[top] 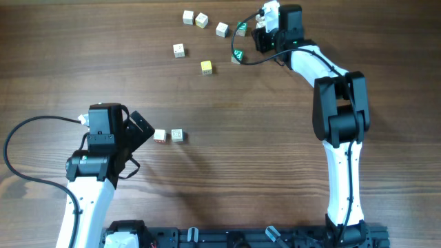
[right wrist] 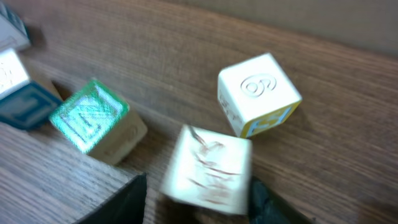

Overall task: Form a horizontal line
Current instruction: 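Carry the fish block toward the two placed blocks and lower it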

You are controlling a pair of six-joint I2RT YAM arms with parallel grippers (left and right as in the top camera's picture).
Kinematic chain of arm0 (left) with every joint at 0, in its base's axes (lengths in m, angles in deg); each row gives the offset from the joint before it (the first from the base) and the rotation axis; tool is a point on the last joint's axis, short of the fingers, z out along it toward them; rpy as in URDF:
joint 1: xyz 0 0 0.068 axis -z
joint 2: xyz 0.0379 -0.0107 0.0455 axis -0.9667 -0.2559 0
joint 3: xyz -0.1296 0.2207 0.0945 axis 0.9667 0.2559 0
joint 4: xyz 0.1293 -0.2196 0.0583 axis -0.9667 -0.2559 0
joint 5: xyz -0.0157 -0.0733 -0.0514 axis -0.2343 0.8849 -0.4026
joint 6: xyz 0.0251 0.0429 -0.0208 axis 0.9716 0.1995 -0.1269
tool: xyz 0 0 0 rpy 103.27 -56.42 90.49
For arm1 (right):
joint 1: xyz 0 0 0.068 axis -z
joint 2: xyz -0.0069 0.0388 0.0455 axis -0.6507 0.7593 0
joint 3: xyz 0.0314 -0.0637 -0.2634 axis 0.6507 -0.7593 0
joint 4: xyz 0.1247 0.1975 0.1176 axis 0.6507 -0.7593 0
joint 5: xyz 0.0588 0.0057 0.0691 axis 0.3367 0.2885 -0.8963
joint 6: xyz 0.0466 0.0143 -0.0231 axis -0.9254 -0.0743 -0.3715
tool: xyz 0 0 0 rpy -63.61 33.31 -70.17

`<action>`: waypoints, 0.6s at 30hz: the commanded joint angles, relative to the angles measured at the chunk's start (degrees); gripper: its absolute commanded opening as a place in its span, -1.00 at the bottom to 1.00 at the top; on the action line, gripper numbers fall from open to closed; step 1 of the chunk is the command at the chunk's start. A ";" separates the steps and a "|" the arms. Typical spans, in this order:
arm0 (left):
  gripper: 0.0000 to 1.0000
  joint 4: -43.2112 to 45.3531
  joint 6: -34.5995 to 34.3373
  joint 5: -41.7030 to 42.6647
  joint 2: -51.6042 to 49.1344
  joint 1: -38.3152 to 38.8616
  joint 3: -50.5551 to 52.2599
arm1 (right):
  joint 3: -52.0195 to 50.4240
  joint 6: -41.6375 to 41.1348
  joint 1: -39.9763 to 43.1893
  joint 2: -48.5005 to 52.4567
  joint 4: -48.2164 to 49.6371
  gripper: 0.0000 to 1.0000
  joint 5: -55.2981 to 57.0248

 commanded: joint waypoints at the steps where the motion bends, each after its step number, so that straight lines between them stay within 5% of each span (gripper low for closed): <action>1: 1.00 0.13 -0.55 -0.96 0.11 -0.37 -0.37 | 0.70 -0.31 -0.20 1.79 -0.09 -0.15 0.31; 18: 1.00 0.13 -0.55 -0.96 0.11 -0.37 -0.37 | 1.33 -8.94 -0.31 -13.92 -8.79 -0.41 0.33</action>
